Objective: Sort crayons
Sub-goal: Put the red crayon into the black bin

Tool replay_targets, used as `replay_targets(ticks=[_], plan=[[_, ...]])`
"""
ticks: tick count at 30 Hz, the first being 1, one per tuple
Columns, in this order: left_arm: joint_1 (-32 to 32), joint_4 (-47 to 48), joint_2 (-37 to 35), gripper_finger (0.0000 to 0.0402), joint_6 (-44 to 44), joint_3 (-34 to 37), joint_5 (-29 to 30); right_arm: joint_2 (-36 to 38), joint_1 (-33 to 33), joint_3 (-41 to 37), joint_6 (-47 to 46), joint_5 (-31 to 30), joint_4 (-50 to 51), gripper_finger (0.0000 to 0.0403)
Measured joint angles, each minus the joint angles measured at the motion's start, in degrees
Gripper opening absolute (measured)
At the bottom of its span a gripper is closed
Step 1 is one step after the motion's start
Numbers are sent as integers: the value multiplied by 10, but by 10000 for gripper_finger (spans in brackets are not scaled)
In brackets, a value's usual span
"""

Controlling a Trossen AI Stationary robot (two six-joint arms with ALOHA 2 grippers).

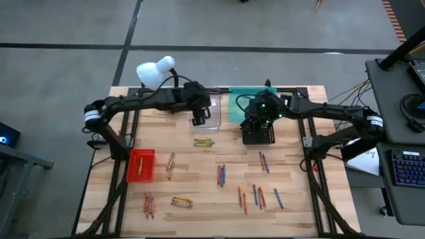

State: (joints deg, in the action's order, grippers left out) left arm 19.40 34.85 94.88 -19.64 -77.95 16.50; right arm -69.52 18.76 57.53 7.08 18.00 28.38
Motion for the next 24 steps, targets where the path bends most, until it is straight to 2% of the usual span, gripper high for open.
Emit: replay_targets(ticks=[11,24], plan=[[62,17,76,190,-31,-43,-124,0,0,-9,-15,0,-5,63],[79,28,138,190,-37,-49,-146,0,0,-10,-22,0,-30,63]])
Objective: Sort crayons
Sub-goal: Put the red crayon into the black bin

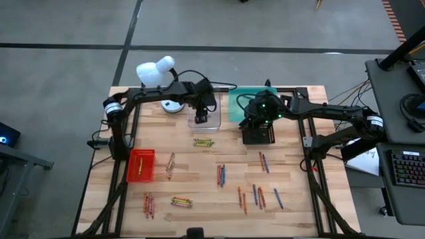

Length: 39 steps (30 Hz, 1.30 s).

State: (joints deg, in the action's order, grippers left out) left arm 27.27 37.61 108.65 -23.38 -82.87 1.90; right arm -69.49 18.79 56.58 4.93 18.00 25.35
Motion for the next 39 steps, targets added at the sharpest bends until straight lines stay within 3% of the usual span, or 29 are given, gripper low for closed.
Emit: replay_targets(ticks=[18,39], plan=[[0,3,65,190,14,0,-5,0,0,0,-5,0,-8,62],[4,-7,69,190,14,1,-11,0,0,0,-5,0,-8,60]])
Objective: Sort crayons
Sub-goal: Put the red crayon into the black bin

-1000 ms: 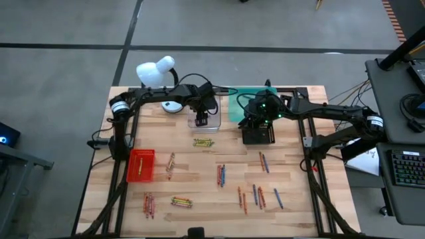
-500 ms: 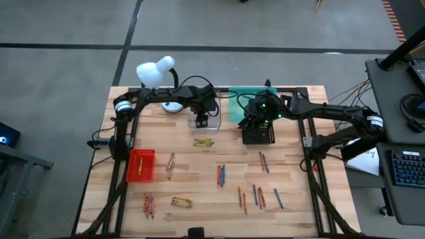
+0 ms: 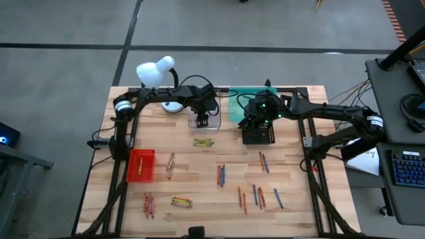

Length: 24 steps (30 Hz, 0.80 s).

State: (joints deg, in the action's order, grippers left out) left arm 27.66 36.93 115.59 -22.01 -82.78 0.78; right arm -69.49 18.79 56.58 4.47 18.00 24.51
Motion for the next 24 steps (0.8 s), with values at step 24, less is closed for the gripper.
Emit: replay_targets(ticks=[24], plan=[[3,10,38,174,0,1,-18,0,0,0,0,0,-13,59]])
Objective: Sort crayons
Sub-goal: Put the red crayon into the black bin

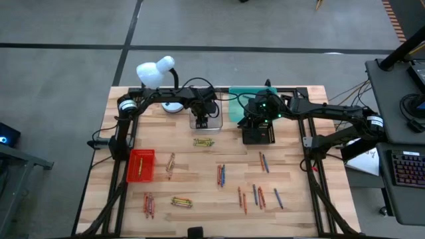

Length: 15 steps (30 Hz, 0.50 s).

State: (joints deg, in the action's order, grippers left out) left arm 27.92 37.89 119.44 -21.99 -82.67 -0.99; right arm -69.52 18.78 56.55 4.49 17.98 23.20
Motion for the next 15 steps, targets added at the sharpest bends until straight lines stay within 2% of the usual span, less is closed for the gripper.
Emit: replay_targets(ticks=[12,15], plan=[[5,1,0,19,16,-4,5,0,0,0,0,0,-1,59],[5,6,-2,7,19,-13,8,0,0,0,0,0,-1,59]])
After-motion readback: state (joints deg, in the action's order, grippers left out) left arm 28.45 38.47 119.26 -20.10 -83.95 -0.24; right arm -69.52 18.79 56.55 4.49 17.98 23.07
